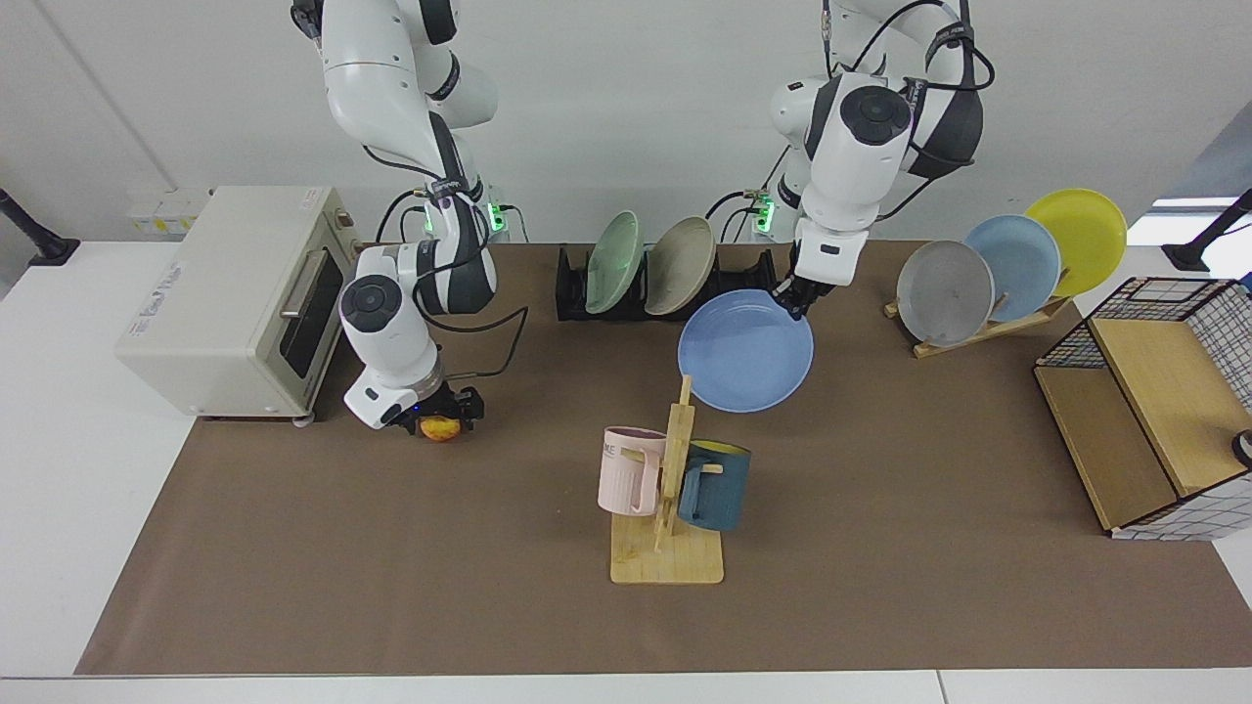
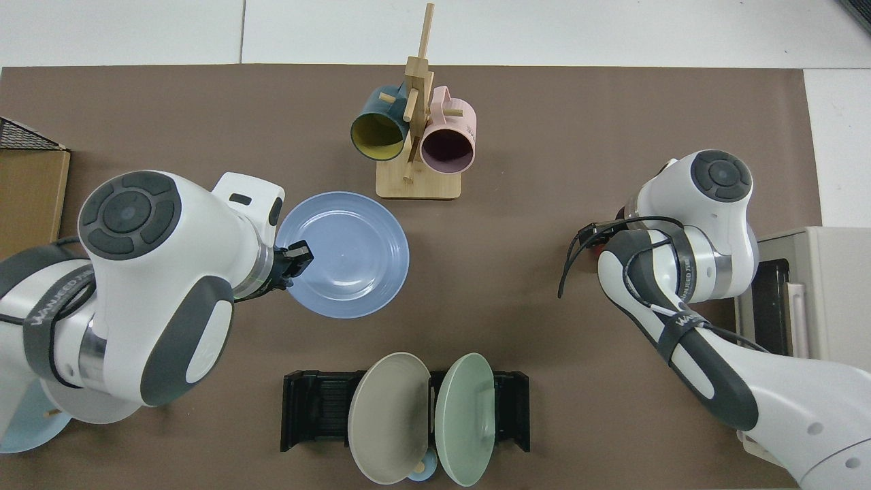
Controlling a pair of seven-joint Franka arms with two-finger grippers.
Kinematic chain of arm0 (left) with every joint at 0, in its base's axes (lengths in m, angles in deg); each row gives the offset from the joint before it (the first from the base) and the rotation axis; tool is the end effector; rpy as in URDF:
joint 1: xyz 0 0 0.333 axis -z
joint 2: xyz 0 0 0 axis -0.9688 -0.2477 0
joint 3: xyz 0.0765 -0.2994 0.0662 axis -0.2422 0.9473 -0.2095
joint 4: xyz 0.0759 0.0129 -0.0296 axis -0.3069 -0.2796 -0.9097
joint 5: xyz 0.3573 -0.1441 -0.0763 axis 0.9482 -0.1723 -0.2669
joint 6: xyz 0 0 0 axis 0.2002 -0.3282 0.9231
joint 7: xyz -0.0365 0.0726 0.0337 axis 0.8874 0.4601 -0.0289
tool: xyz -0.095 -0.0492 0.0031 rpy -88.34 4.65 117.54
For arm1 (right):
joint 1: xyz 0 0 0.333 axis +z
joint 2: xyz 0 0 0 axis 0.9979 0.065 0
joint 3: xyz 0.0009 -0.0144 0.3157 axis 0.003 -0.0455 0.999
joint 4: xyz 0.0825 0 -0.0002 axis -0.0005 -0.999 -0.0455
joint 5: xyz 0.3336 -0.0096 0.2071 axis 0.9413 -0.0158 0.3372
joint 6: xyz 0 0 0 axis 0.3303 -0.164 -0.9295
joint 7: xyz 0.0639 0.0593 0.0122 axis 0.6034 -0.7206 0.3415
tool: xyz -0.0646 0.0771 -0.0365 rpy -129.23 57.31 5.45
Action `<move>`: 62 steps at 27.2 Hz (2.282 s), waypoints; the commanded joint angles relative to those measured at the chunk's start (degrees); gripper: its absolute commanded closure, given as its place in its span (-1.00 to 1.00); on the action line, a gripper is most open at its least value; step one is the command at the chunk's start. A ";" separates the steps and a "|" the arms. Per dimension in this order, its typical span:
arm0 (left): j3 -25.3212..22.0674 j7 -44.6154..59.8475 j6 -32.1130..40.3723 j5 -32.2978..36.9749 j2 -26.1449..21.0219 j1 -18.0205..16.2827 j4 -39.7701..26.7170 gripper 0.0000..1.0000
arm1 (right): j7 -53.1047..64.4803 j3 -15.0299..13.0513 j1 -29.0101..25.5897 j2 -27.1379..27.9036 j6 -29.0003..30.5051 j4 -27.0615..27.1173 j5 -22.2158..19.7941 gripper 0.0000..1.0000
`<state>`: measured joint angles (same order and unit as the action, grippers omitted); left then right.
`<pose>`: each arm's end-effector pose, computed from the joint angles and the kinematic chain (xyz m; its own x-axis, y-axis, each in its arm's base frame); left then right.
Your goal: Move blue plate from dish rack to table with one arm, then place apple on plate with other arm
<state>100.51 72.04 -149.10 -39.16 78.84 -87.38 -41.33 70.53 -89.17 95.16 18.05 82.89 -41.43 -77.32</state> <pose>0.5156 -0.1964 0.4815 0.9005 0.4322 -0.0483 0.4332 -0.9012 0.0134 0.6069 0.0650 0.2912 0.9959 0.0705 -0.0566 0.0712 -0.9974 0.0092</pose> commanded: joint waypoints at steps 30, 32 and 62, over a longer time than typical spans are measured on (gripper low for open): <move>0.95 -0.72 -28.98 -9.27 -6.73 6.71 -16.25 -0.06 | 0.14 0.02 1.57 -7.74 -12.27 9.13 -1.15 0.74; 0.95 -0.72 -28.98 -9.27 -6.73 6.79 -16.25 -0.59 | 0.14 0.02 1.57 -7.92 -12.27 9.13 -1.06 0.74; -12.84 -21.70 14.50 -0.48 1.18 3.19 6.33 -1.00 | -11.35 0.10 13.34 -8.97 -10.95 9.05 0.17 0.82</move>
<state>92.87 59.72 -144.82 -38.45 80.00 -84.51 -42.35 66.03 -89.01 104.10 10.16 71.67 -32.06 -77.29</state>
